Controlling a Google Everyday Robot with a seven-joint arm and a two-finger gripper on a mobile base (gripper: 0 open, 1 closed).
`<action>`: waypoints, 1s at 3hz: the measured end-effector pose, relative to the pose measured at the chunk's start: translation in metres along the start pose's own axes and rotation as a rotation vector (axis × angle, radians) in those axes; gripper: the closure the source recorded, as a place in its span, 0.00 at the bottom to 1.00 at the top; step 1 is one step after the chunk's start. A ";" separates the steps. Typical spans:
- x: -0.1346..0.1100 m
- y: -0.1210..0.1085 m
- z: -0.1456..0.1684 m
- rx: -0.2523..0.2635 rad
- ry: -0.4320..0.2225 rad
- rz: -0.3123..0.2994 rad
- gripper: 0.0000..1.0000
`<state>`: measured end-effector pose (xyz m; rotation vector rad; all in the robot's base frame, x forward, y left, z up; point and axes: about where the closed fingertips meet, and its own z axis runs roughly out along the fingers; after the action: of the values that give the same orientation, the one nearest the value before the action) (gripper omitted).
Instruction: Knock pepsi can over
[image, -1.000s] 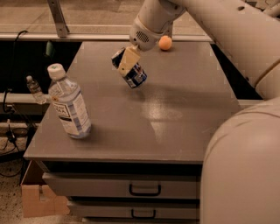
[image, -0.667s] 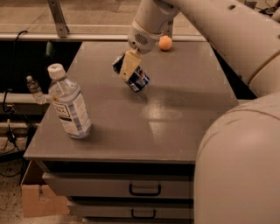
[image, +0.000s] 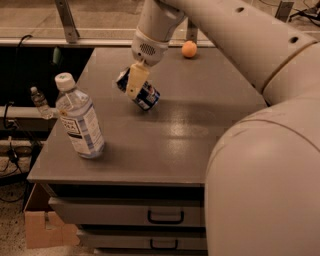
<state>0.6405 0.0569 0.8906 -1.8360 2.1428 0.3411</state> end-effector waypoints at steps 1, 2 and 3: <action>-0.012 0.004 0.008 -0.023 -0.011 -0.031 0.36; -0.013 0.004 0.010 -0.023 -0.012 -0.031 0.13; -0.014 0.004 0.013 -0.024 -0.013 -0.032 0.00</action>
Offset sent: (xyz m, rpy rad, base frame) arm -0.0019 0.0129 -0.0029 0.0109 0.0069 0.0337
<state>0.6397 0.0746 0.8838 -1.8743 2.1069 0.3717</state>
